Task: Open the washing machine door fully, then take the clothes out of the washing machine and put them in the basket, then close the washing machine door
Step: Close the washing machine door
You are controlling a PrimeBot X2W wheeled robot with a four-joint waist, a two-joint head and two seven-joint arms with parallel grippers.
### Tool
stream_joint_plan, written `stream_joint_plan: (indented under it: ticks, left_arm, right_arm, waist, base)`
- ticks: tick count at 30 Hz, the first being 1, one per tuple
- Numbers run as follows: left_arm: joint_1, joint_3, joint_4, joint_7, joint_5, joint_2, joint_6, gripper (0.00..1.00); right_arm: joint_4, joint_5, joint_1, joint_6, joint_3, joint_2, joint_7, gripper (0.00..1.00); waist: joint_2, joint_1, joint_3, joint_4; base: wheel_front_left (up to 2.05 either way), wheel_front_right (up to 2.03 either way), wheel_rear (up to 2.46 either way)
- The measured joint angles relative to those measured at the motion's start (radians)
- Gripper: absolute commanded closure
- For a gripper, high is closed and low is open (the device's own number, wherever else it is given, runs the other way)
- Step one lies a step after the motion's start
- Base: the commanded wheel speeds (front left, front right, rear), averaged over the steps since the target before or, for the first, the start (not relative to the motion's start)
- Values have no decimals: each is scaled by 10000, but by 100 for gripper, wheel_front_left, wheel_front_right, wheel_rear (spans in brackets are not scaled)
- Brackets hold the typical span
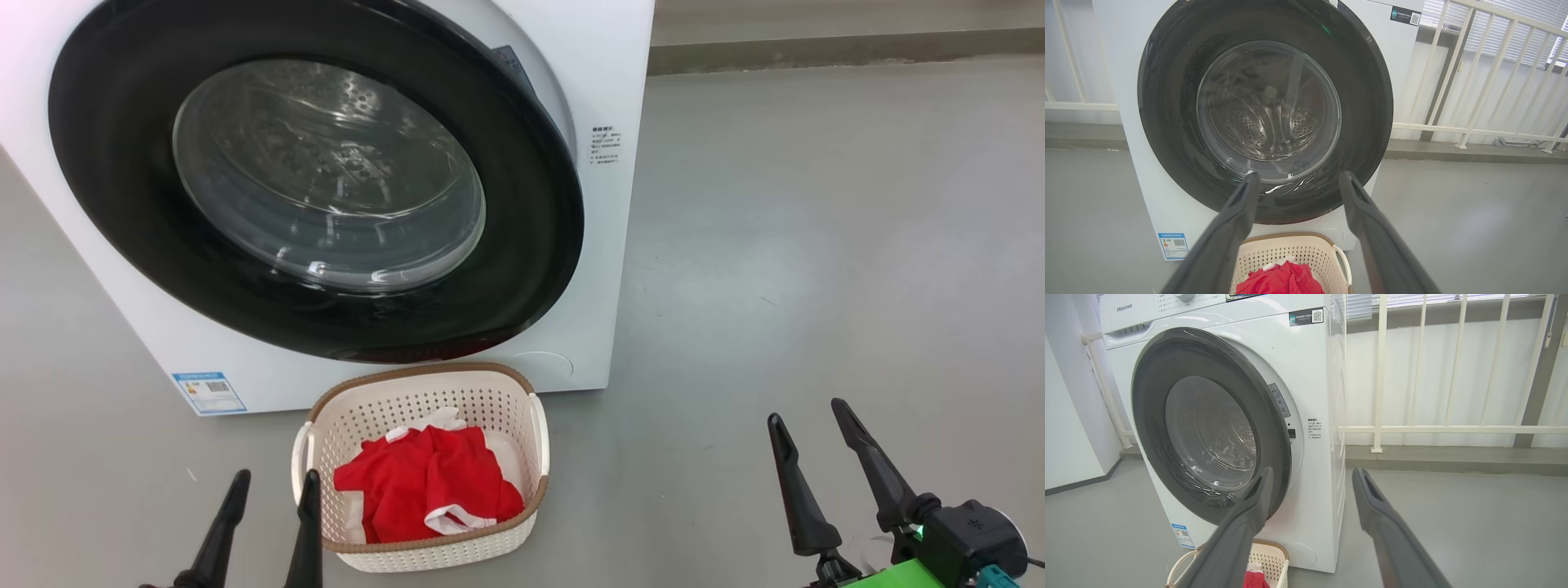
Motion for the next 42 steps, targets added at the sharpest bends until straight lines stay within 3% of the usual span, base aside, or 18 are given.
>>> stream_joint_plan:
  ticks: [7,8,10,11,21,30,42]
  left_arm:
    - [1,105,81,0,136,-167,-176,0]
    - [1,113,84,0,188,-173,-224,0]
    - [1,119,86,0,201,-221,-257,0]
    - [1,119,86,0,230,-242,-261,0]
    - [-12,96,-4,0,351,-477,-537,0]
    - [-209,-136,-54,0,623,-556,-863,0]
    - [-887,-303,-318,0,876,-813,-1091,0]
  right_arm:
    - [0,27,9,0,-65,4,0,0]
    - [0,27,12,0,-73,4,0,27]
    - [-4,27,27,0,-96,6,0,95]
    - [-4,27,40,0,-98,6,0,100]
    - [476,79,-3,0,274,17,2,100]
    - [1331,54,-1445,0,838,-38,0,100]
    - [2163,-6,-3767,0,1438,-688,0,100]
  waist:
    - [0,0,61,23]
    - [0,0,72,33]
    - [0,0,91,70]
    - [0,0,100,95]
    - [0,0,192,680]
    - [0,0,573,1329]
    - [0,0,1599,2027]
  base:
    - [0,0,0]
    - [0,0,0]
    - [0,0,0]
    - [0,0,0]
    - [0,0,0]
    - [0,0,0]
    - [0,0,0]
